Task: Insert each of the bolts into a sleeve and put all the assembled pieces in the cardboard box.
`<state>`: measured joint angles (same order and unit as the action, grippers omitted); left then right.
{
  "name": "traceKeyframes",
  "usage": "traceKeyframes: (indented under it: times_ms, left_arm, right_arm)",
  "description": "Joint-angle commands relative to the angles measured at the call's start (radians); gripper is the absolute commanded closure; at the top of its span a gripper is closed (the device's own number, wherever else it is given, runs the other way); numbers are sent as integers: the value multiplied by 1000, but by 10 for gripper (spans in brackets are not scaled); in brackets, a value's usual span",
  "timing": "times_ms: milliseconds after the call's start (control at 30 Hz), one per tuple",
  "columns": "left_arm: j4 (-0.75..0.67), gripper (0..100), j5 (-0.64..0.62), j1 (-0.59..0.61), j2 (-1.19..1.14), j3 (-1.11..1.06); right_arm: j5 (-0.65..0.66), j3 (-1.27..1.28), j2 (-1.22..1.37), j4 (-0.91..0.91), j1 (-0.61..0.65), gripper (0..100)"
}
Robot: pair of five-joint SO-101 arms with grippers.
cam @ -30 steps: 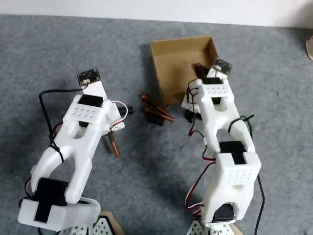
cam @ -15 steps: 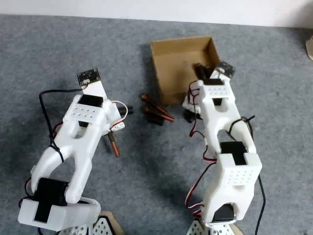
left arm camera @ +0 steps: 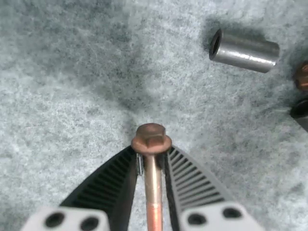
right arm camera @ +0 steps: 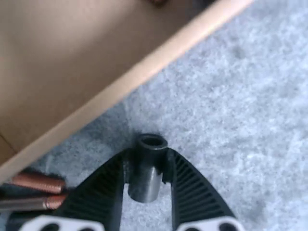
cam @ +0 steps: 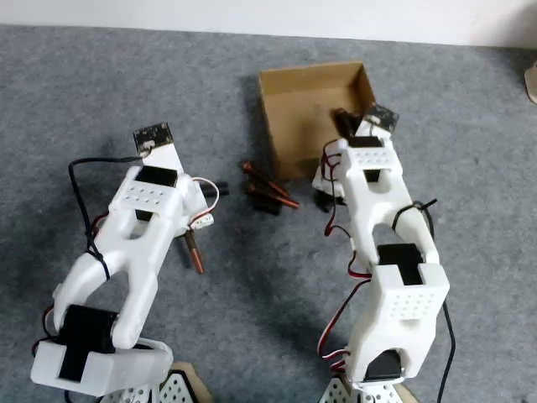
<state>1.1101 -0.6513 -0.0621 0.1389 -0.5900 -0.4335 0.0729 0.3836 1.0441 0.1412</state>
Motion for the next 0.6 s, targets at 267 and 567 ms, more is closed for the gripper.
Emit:
traceKeyframes:
  times_ms: [267,567]
  left_arm:
    - [-12,994,0,10,54,7]
    - [-12,994,0,8,51,7]
  right_arm:
    - [180,-4,-148,1,1,994]
    - [338,7,-302,1,2,994]
